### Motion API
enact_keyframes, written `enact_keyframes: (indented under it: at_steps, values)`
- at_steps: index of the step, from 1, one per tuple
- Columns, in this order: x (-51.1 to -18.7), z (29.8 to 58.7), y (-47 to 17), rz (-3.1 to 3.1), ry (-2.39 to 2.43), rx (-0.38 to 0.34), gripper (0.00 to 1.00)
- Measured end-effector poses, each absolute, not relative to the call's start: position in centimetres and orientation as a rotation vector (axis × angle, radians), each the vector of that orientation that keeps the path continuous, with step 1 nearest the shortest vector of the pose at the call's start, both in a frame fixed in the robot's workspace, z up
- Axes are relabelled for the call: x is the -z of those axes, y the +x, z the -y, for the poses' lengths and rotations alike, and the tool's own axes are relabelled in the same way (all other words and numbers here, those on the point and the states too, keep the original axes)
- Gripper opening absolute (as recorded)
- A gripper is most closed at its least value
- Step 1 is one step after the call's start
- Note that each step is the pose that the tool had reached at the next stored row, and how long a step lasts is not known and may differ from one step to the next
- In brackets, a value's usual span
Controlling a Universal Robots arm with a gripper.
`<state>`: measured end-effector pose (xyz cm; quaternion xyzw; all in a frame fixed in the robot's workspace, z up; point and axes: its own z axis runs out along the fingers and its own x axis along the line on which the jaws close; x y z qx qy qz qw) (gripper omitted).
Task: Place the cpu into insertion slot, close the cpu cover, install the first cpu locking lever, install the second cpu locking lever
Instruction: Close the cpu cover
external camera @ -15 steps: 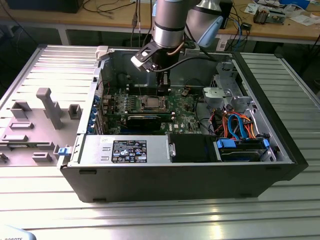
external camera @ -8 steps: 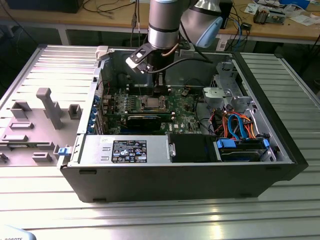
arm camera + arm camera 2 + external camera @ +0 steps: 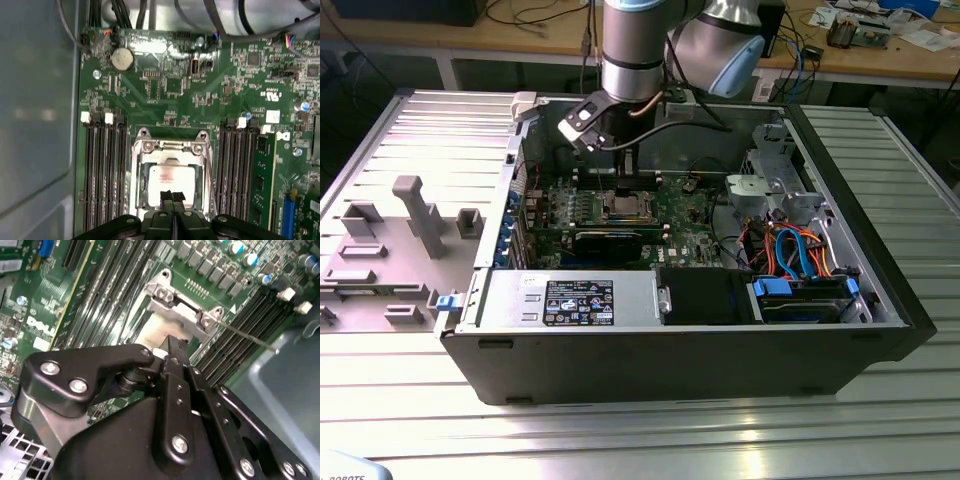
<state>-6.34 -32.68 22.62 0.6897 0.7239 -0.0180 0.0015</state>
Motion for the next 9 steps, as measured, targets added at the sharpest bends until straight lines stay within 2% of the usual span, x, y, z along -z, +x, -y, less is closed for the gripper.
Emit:
enact_keyframes:
  at_steps: [9]
  values:
    - [-21.5, 32.7, -7.9, -2.272, 2.164, 0.056, 0.11]
